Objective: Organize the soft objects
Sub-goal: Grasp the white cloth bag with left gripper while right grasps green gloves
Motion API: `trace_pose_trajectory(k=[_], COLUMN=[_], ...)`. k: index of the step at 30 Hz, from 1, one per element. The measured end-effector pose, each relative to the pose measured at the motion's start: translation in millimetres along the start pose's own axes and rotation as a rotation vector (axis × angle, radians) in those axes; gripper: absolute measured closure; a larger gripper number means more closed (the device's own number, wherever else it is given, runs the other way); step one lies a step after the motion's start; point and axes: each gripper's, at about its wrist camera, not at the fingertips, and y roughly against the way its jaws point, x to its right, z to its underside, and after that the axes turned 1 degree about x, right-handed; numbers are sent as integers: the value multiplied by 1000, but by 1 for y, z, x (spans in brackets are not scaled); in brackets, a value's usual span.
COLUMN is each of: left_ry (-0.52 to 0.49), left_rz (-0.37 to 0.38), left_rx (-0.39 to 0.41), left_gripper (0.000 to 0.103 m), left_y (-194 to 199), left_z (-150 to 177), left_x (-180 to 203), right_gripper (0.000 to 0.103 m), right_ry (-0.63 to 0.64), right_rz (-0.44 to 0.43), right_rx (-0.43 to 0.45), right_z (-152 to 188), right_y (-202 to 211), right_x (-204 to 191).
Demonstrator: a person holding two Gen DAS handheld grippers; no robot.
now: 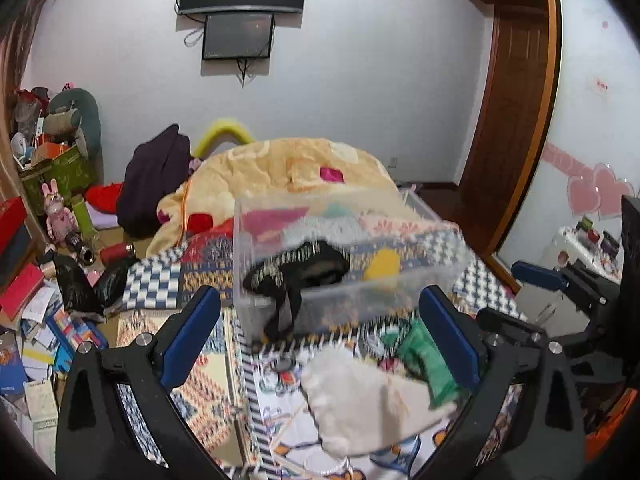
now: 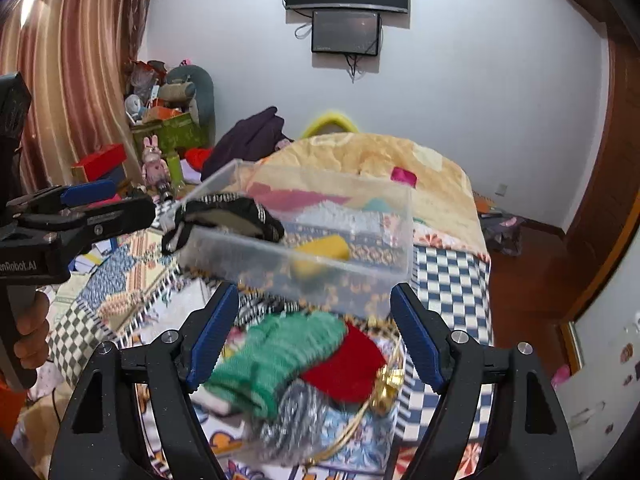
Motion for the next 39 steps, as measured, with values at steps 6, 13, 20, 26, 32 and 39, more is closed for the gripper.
trace_pose_trajectory(k=[6,13,20,26,32,39], left_ry=[-6,40,69,91,58,87], left_rz=[5,51,81,139,134,134], left_rx=[-81,-146,-217,-216,-180,-142], left_gripper=[2,4,27,56,77,82], left_y=[-16,-33,-51,-48,-28,-7], left_z=[33,63,86,92,93,85], left_x=[1,0,2,6,15,7], right_gripper=[27,30,47,68,91,94], right_ry=[-62,-67,-85,-99,-109,-120], right_rz=[-27,-94,-125,-130,-144,-147], right_rx=[-42,-79,-132,-153,-132,-66], right_z=[21,36,40,44,44,39], right_y=[-4,-15,-30,-34,-26,-9], right_x=[6,0,-7,-7,-5,-1])
